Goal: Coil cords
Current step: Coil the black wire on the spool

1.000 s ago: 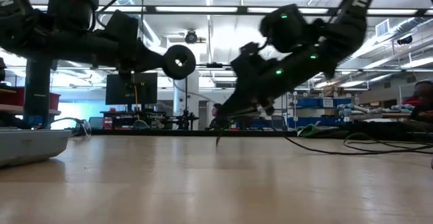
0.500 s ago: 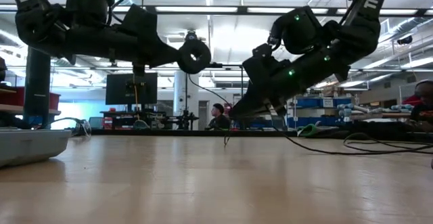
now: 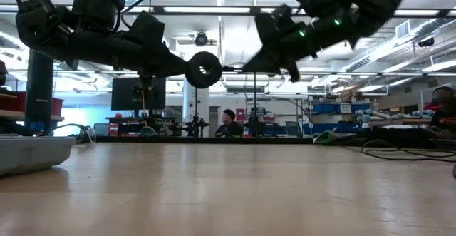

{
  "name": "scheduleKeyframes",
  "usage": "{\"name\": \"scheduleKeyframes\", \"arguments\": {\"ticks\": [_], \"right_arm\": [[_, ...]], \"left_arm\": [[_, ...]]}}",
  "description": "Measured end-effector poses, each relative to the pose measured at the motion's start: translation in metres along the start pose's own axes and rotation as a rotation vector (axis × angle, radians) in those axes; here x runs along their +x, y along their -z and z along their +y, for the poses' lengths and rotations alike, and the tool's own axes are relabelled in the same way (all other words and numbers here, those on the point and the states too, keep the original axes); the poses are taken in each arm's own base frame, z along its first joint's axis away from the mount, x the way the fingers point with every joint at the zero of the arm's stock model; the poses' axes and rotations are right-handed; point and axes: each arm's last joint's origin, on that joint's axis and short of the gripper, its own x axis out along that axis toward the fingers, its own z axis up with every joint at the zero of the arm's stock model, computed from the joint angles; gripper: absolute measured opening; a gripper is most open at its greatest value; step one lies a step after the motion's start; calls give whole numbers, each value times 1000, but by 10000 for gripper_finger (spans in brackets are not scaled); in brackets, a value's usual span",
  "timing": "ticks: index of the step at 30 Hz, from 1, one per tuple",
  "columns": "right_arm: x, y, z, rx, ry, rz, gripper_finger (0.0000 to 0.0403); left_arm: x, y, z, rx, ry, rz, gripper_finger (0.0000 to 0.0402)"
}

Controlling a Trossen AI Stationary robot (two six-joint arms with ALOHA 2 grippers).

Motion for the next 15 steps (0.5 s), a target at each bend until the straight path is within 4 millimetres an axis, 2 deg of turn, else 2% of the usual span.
{"name": "scheduleKeyframes", "arguments": {"ticks": [3,9,12,15], "right_arm": [[14,-20,13,-62,-29,23,1],[43,-40,42,-171,-123,67,1],[54,-42,55,-189,-186,67,0],[66,-34,62,-197,-223,98,0]], "left_arm": [[0,3,1,22,-17,34,0],[1,3,3,9,-109,36,0],[0,5,4,10,-132,53,0],[0,5,4,9,-137,52,0]]}}
